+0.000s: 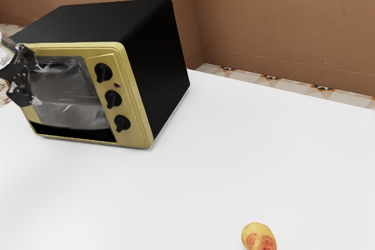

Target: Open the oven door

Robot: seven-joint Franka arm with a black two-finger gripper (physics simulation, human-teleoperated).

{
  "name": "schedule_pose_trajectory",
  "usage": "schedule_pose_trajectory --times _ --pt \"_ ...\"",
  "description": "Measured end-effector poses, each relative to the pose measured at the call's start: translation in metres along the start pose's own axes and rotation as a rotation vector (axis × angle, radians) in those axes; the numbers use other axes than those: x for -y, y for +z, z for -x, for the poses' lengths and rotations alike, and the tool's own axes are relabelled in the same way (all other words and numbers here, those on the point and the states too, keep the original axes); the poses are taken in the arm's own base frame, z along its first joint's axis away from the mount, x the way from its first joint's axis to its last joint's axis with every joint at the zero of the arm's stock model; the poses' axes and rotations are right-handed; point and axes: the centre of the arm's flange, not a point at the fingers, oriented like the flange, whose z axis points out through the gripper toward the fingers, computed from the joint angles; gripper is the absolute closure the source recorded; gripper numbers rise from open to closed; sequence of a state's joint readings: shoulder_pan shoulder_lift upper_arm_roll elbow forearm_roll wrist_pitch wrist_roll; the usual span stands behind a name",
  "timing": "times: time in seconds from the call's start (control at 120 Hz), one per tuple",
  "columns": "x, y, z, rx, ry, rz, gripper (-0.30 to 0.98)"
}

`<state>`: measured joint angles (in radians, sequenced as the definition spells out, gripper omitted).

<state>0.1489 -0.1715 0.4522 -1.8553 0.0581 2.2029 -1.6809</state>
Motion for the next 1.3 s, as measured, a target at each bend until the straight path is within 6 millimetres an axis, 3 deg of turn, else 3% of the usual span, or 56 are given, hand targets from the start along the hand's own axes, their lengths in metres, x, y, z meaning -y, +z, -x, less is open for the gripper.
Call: schedule_pose_trajectory --times 0.092,0.158,0.208,0.35,0.4,0.442,0.475,0.525,0.567,0.608,0.65,0.683,0.725,0.775,0.842,0.9,0.975,1.042,1.175,1.3 --pt "0.027 -0.008 -0.012 0.036 -0.009 0.001 0.01" --pt "0.061 -0.025 -0.025 0.070 -0.005 0.014 0.00" --pt "0.093 -0.042 -0.048 0.087 -0.010 0.040 0.00" --pt "0.192 -0.069 -0.143 0.134 -0.095 0.134 0.00" --pt "0.204 -0.072 -0.149 0.119 -0.092 0.153 0.00" --pt "0.187 -0.084 -0.125 0.105 -0.027 0.171 0.00" --pt "0.159 -0.107 -0.091 0.105 0.033 0.187 0.00" --pt "0.099 -0.160 -0.009 0.124 0.096 0.194 0.00" --pt "0.080 -0.183 0.084 0.191 0.161 0.148 0.00" --pt "0.090 -0.199 0.191 0.267 0.259 0.083 0.00" --pt "0.123 -0.211 0.293 0.324 0.362 0.006 0.00" --pt "0.153 -0.209 0.342 0.357 0.403 -0.080 0.00" --pt "0.186 -0.195 0.377 0.366 0.424 -0.194 0.00" --pt "0.209 -0.181 0.396 0.348 0.427 -0.285 0.00" --pt "0.216 -0.159 0.403 0.282 0.417 -0.331 0.00" --pt "0.205 -0.135 0.395 0.219 0.377 -0.351 0.00" --pt "0.176 -0.103 0.371 0.151 0.280 -0.376 0.00" --pt "0.165 -0.094 0.356 0.115 0.223 -0.390 0.00" --pt "0.175 -0.074 0.350 0.051 0.178 -0.435 0.00" --pt "0.167 -0.063 0.337 0.016 0.112 -0.447 0.00"
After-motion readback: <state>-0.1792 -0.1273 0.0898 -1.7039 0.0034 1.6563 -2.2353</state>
